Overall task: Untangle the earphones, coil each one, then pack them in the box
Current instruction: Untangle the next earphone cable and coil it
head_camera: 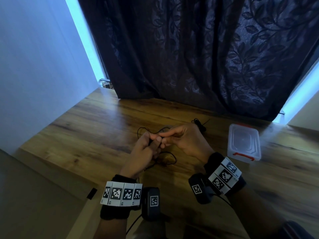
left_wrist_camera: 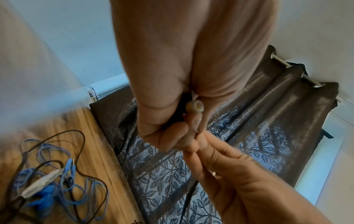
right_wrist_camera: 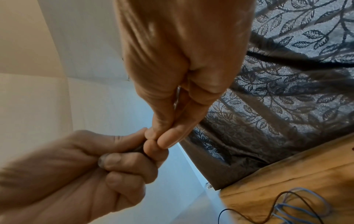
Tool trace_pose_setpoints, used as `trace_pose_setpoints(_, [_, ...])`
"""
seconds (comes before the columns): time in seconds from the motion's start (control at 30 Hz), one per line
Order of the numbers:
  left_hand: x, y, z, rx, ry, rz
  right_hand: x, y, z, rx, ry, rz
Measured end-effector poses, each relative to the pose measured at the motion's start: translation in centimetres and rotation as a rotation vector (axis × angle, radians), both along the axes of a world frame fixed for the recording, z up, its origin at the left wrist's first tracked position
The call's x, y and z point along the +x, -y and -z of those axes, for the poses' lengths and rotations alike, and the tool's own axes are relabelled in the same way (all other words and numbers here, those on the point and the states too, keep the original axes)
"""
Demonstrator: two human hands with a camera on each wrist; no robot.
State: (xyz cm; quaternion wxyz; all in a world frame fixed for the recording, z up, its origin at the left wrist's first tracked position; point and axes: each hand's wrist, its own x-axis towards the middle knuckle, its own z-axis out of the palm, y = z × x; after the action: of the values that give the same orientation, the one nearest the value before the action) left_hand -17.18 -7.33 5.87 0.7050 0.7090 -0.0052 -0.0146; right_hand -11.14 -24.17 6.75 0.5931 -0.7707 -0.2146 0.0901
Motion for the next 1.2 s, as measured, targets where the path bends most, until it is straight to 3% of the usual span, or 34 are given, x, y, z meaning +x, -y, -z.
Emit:
trace_pose_setpoints(0.2, [-0.4,-0.1,-0.4,0.201,0.097,0.061,-0.6,0.3,-0.6,-0.007,-0.045,-0.017])
trace_pose_setpoints(0.5, [-0.2,0.4,0.0,0.456,0.282,-0.036,-0.3,-0.3,-0.7,-0.111,-0.007,0.122])
trace_pose_setpoints(0.8, [-0.2,-0.2,0.1,0.361,0.354,-0.068,-0.1,0.1,-1.6,-0.077,-0.105,0.095])
trace_pose_setpoints(0.9, [-0.1,-0.1,0.3,0.262,0.301,-0.081,0.0,0.5,-1.3,-0.070,-0.113,0.086])
trace_pose_setpoints(1.2, [0.6,0.8,1.8,0.193,0.134,-0.155,-0.3,2.0,0.1,-0.040,-0.193,0.003])
